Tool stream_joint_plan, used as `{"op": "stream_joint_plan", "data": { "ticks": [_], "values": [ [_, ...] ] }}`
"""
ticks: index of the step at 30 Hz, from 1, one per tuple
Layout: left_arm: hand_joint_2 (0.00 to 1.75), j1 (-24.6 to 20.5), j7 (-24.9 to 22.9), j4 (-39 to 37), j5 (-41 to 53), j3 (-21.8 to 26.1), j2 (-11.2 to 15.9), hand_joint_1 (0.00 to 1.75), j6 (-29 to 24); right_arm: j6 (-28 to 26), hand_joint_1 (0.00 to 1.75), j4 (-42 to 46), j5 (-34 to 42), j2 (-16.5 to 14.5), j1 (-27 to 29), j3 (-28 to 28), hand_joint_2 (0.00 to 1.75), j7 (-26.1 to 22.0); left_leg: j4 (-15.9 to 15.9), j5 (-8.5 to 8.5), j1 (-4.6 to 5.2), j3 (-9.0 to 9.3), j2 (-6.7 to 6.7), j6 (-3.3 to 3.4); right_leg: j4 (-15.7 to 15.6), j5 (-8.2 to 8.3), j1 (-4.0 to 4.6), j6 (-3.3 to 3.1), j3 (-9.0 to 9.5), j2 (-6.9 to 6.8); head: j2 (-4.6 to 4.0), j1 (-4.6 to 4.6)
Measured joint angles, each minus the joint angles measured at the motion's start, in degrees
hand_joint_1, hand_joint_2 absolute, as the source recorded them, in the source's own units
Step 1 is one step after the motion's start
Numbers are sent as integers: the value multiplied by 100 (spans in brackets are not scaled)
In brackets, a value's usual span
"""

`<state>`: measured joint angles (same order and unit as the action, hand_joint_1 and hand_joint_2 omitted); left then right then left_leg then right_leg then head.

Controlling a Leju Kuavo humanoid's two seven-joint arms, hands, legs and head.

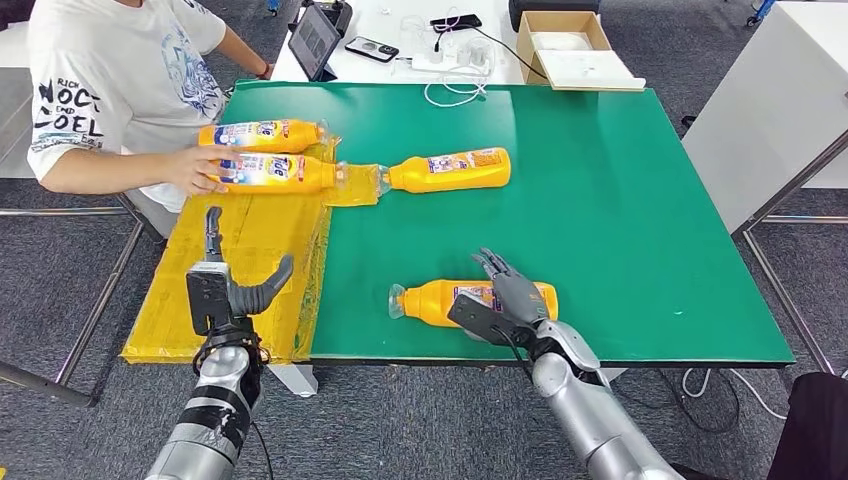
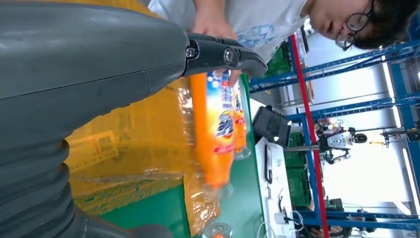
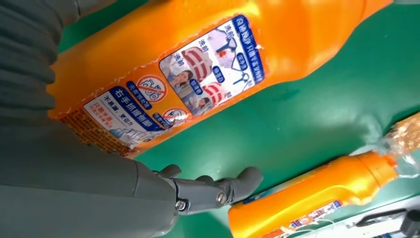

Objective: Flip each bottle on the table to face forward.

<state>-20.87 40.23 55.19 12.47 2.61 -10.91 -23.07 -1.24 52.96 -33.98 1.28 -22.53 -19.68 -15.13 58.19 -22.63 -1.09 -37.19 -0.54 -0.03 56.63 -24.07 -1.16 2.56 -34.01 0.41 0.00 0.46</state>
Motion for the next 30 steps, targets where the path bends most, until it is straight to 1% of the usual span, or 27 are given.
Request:
{"op": "stream_joint_plan", "data": {
  "ticks": [4,11,16,18,25,30],
  "values": [
    [175,51,0,121,52,-158,4,0,-93,420,0,-103,247,47,-90,-3,175,-147,0,0,0,6,2,0,-1,0,-1,0,6,0,0,1],
    [175,62,1,186,67,-295,8,0,-110,592,0,-197,358,103,-165,-8,175,-226,0,0,0,19,1,1,-1,1,0,0,16,0,0,-1],
    [175,60,-1,189,26,-367,12,0,-139,916,0,-237,521,251,-240,-53,175,-278,0,0,0,27,3,1,-2,1,-1,0,20,1,0,0],
    [175,57,-1,186,-31,-393,13,0,-125,983,0,-250,495,366,-291,-116,175,-197,0,0,1,28,1,1,-3,1,-1,0,23,0,0,0],
    [175,15,-2,87,-122,-449,9,0,-31,1176,0,-331,166,860,-614,-538,175,417,0,5,6,29,-2,8,-4,7,-5,10,28,-1,0,1],
    [175,-56,-2,-114,-117,-452,-1,0,21,1179,0,-506,94,1006,-730,-805,175,570,1,5,7,29,1,8,-4,10,-5,12,28,1,0,0]
  ]
}}
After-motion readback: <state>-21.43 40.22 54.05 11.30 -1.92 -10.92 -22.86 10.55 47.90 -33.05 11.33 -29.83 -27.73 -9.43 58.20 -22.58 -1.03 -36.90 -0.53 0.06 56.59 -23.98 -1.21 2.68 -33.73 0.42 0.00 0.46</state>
